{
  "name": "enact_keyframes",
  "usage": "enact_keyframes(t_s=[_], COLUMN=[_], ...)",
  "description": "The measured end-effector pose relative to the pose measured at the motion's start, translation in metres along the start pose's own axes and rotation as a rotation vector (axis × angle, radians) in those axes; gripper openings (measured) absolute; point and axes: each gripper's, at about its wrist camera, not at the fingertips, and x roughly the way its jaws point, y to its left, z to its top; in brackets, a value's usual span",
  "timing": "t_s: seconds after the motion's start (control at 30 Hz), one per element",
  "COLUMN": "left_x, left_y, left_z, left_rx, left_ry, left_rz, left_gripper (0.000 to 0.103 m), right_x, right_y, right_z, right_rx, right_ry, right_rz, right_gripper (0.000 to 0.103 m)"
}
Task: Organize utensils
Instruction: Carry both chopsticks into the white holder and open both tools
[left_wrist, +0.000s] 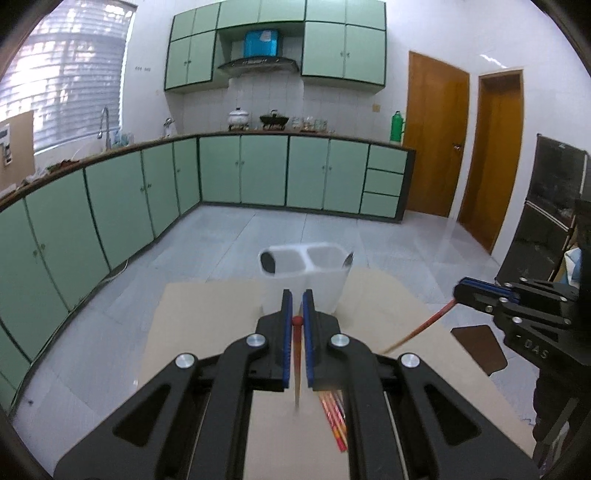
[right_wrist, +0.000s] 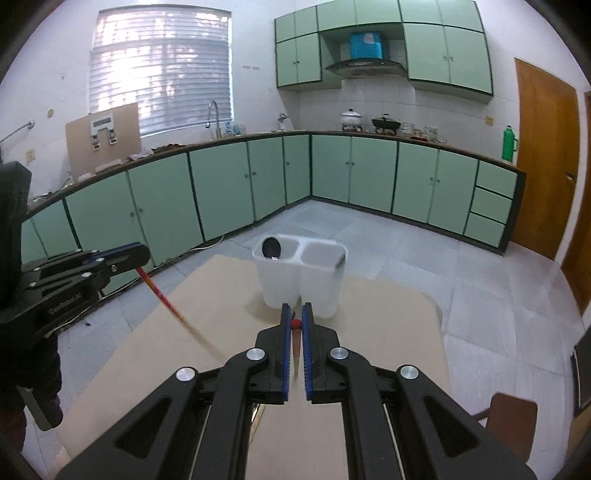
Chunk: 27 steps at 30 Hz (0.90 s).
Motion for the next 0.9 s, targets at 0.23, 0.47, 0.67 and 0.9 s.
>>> enact_keyframes(t_s=[0.23,0.47,0.67,0.9], left_x=[0.013,0.029,0.059,0.101], left_y=[-0.001,-0.005,-0.020,-0.034], left_z=[0.039,0.096,0.149,0.172], left_rx=[-0.005,-0.011,0.023,0.048], left_ry=[-0.033,-0.132,-0.236,-0.296], left_rz=[-0.055,-0.064,-0.017,0.016], left_gripper=[0.005,0.005,0.005,0.005], right_x=[0.000,0.001,0.027,0.082], right_y=[-0.008,-0.025,-0.045,-0.066], right_z=[0.051,0.118,0.153,0.158], right_rx=[-0.029,-0.014,0.036,0.069], right_ry=[-0.051,-0.160,-0.211,-0.185], right_rz=[0.023,0.021,-0.008,-0.060], right_gripper=[0.006,0.006,0.006,0.006])
